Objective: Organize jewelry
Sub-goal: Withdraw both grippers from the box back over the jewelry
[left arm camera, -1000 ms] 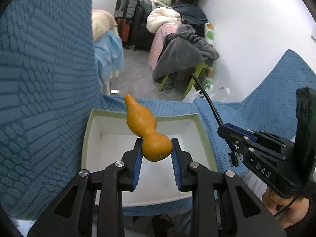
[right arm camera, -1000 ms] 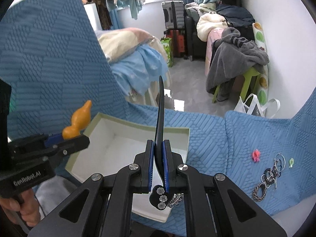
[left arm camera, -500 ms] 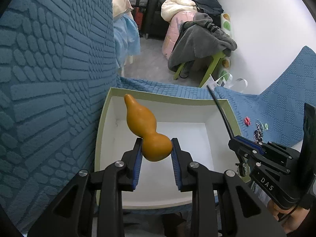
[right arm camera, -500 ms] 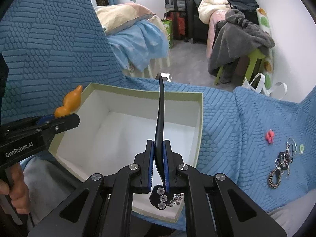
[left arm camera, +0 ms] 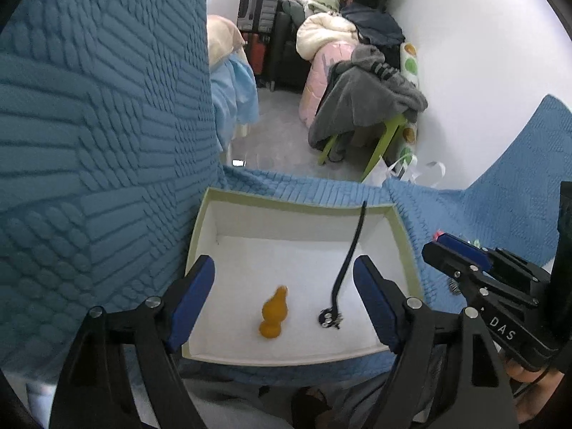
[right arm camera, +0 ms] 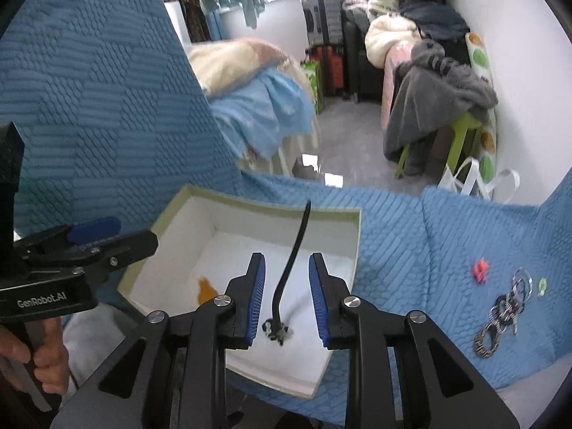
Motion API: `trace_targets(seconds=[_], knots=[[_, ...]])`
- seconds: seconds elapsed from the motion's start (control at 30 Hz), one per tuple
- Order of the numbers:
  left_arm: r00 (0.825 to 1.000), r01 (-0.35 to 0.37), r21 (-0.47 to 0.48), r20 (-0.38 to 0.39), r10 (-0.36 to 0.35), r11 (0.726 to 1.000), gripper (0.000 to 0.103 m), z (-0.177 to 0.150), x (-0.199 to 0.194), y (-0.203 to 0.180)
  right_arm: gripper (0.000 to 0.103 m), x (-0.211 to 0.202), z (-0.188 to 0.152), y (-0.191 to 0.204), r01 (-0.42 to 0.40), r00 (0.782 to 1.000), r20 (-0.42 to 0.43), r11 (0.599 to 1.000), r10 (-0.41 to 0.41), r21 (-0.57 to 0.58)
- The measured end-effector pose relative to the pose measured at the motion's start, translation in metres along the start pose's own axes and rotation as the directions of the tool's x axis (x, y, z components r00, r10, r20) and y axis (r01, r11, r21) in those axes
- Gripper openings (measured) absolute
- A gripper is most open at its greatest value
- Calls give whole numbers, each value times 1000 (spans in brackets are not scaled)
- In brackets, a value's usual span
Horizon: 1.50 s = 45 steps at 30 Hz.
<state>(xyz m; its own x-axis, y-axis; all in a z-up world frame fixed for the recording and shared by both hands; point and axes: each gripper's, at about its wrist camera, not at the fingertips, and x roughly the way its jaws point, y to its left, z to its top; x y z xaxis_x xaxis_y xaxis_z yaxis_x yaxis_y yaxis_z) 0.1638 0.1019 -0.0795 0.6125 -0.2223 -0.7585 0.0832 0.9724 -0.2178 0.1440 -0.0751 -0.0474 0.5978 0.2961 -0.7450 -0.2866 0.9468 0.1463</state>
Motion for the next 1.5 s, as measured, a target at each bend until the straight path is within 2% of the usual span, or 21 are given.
trace_targets(seconds=[0.4,0.63,0.9,1.03,1.5], knots=[[991,18,9,135,-19,1000,80,14,-65,-35,23,-78,29,-4,0,986,165,999,6,-41],[982,46,17,185,-49,999,80,18,-79,-63,23,-109,36,-13,11,976,217,998,2,-59],[975,66,28,209,-70,997,80,19,-84,-90,23,-138,33,-30,49,965,260,995,-26,-81],[971,106,24,212,-109,994,80,16,-80,-100,23,-145,27,-42,76,960,275,994,-53,-73],[965,128,58,223,-138,990,80,0,-58,-145,23,-139,-1,-97,104,961,262,994,-91,-35]])
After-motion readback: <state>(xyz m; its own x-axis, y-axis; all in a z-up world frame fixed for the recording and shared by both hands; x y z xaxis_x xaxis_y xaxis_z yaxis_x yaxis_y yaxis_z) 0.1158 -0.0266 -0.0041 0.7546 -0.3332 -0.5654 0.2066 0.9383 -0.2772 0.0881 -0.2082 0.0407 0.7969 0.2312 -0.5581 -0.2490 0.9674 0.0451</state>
